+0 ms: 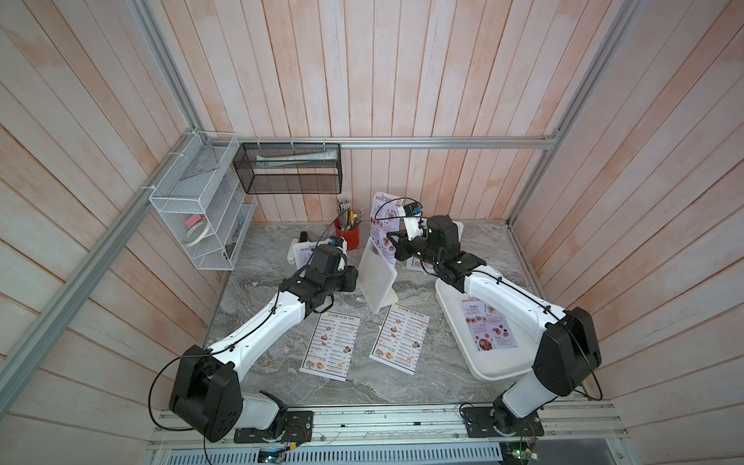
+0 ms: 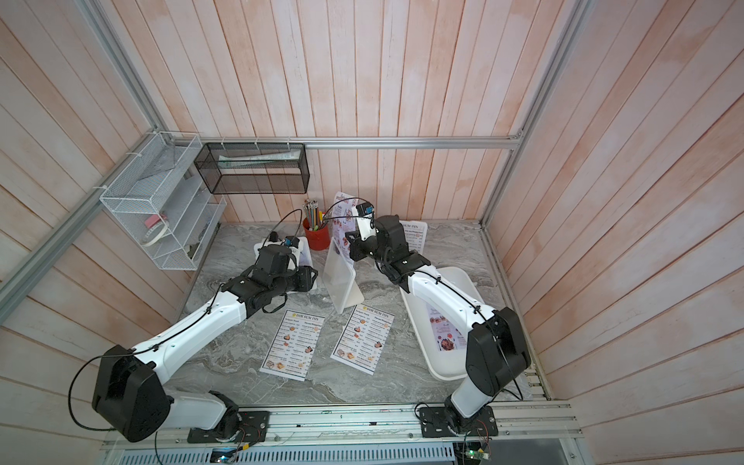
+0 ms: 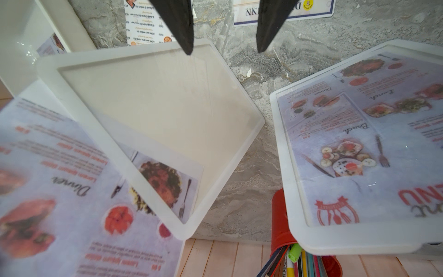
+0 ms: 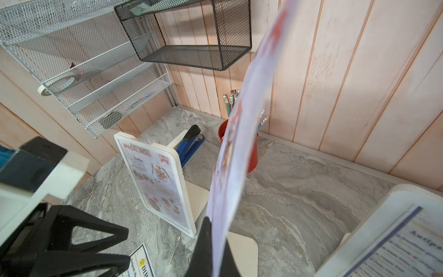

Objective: Replace the menus in the menu holders
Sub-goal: Insert the menu into the menu holder.

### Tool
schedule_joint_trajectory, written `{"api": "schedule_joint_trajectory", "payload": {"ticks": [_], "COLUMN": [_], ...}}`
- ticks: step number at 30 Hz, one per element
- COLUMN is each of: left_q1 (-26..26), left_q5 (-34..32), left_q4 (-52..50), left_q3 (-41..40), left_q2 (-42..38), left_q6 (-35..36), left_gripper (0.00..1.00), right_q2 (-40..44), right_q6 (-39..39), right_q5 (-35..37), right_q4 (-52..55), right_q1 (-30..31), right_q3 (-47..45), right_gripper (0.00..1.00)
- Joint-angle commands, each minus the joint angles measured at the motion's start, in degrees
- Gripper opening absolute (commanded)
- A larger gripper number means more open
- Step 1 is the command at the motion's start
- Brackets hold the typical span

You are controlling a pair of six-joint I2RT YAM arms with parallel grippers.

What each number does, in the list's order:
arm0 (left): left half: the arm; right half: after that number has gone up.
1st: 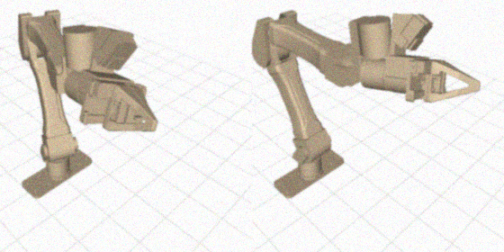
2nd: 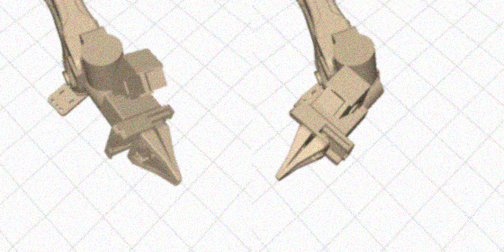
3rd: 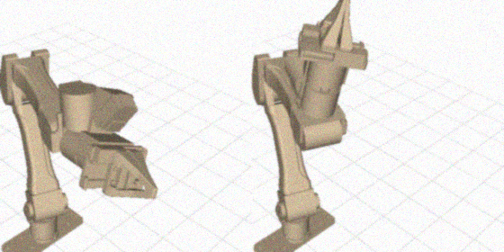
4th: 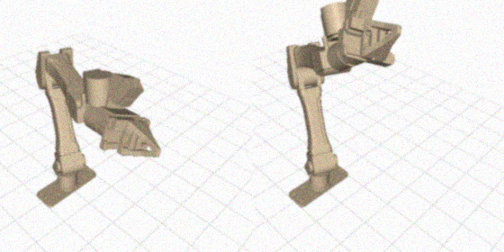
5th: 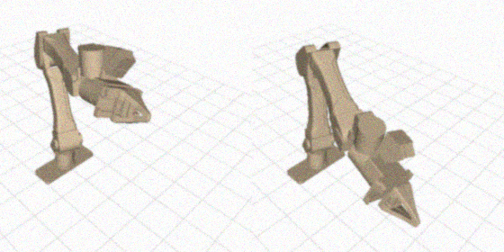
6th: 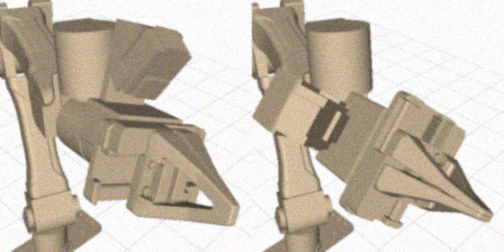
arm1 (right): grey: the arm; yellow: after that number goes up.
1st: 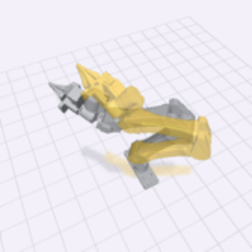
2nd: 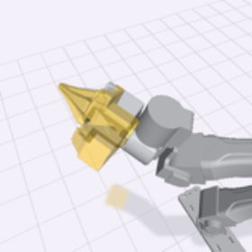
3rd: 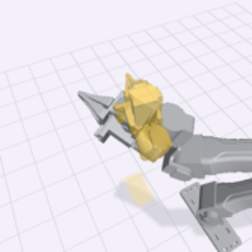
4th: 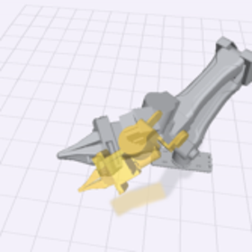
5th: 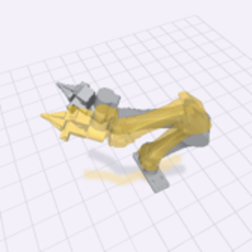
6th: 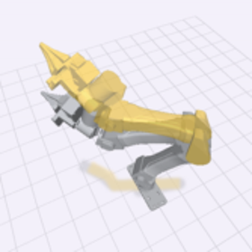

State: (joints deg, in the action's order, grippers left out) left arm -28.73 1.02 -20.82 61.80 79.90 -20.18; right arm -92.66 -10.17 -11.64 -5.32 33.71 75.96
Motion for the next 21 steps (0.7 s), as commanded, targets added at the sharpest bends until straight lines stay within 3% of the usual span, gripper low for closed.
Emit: {"api": "schedule_joint_trajectory", "payload": {"ticks": [1, 21], "left_q1": [-0.09, -0.10], "left_q5": [-1.19, -1.90], "left_q4": [-0.62, -1.06], "left_q3": [-0.76, -0.67], "left_q2": [-1.49, -2.42], "left_q6": [-0.14, 0.19], "left_gripper": [0.45, 0.45], "right_q2": [0.49, 4.79], "right_q6": [0.95, -0.02], "right_q5": [2.50, 3.04], "right_q4": [-3.10, -10.27], "right_q1": [0.65, 1.54], "right_q3": [-1.35, -9.62], "right_gripper": [0.00, 0.01]}}
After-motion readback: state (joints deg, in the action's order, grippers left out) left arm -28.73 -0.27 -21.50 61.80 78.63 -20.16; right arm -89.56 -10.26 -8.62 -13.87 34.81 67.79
